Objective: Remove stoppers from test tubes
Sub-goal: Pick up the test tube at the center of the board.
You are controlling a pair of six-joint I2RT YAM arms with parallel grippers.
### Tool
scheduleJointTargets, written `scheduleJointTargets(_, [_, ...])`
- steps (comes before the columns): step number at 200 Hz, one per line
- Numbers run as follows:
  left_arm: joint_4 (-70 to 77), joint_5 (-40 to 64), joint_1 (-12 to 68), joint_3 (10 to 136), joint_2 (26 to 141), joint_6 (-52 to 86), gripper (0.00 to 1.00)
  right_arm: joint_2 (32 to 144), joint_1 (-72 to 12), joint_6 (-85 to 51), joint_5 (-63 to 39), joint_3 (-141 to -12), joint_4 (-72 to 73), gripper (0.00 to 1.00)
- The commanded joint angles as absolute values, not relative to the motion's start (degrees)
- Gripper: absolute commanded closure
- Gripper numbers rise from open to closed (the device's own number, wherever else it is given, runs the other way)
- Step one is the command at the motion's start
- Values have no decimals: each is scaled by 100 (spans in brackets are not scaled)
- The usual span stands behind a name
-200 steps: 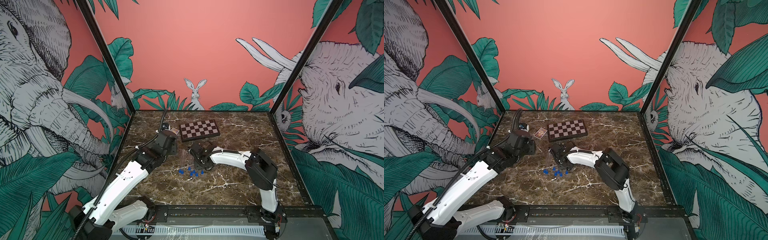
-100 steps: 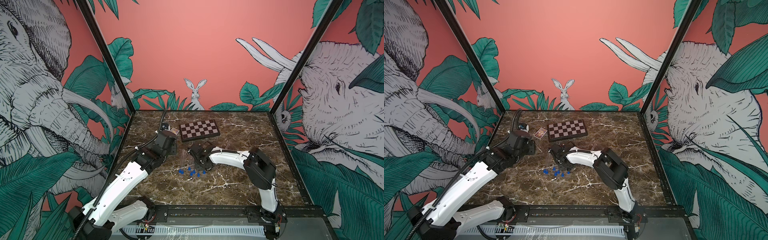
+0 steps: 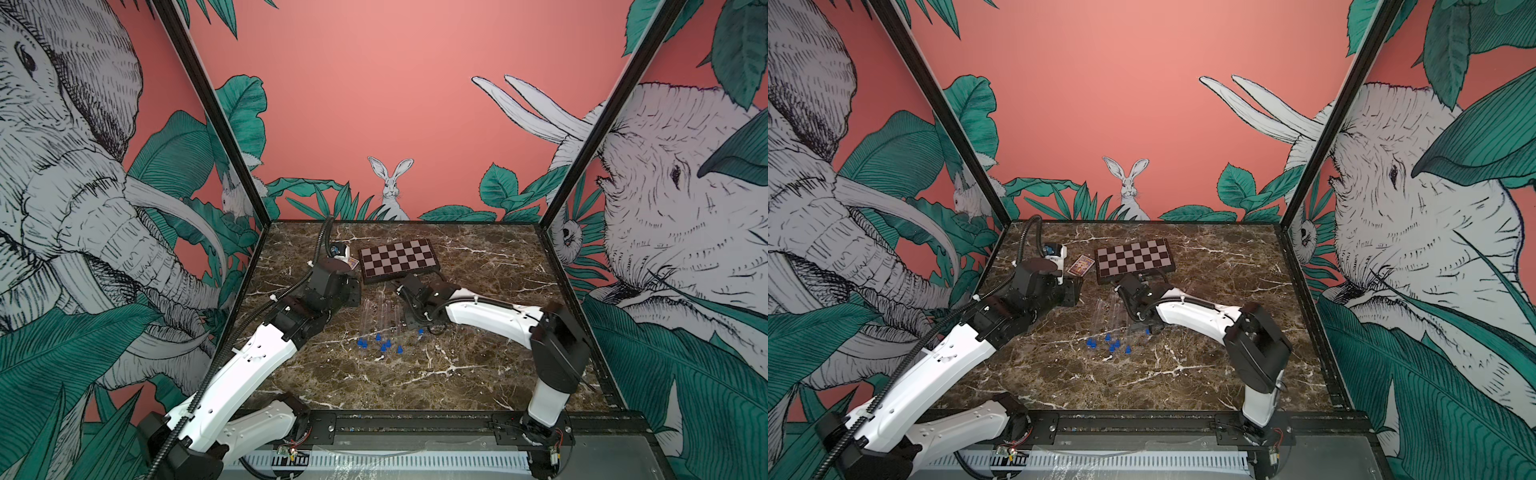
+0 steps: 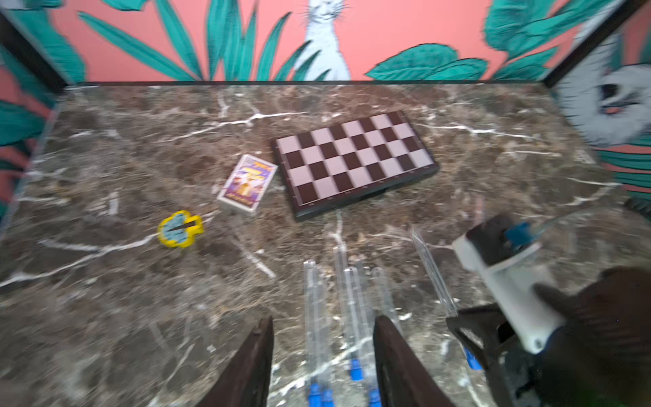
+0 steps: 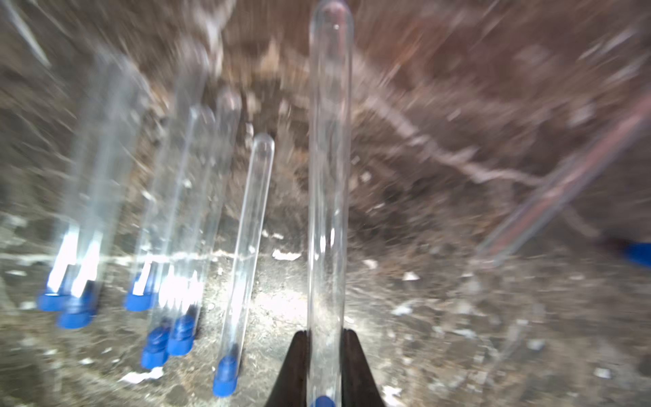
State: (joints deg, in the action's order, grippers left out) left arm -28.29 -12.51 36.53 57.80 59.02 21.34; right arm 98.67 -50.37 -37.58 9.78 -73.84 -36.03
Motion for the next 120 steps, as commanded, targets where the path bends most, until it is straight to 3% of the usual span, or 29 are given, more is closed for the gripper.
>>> scheduleJointTargets(1, [-1567, -32, 3612, 5335, 5932, 1924, 49, 8951, -4690, -3203, 1102, -7066, -3361, 85])
scheduleJointTargets(65, [2903, 2211, 3611, 4101, 6891, 2965, 40, 7086, -3807, -2047, -219, -6672, -2573, 84])
scheduleJointTargets(82, [3087, 2688, 3615, 4376, 7166, 2868, 41, 6970, -3643, -1944, -543, -6749, -2680, 84])
scheduleJointTargets(103, [1942, 2683, 3616, 4855, 7101, 2116, 42, 6813, -3429, -1940, -957, -6718, -2675, 84])
scheduleJointTargets(120, [1871, 2679, 3612, 4901, 7067, 1907, 41, 6757, -3334, -1917, -1192, -6697, -2673, 84])
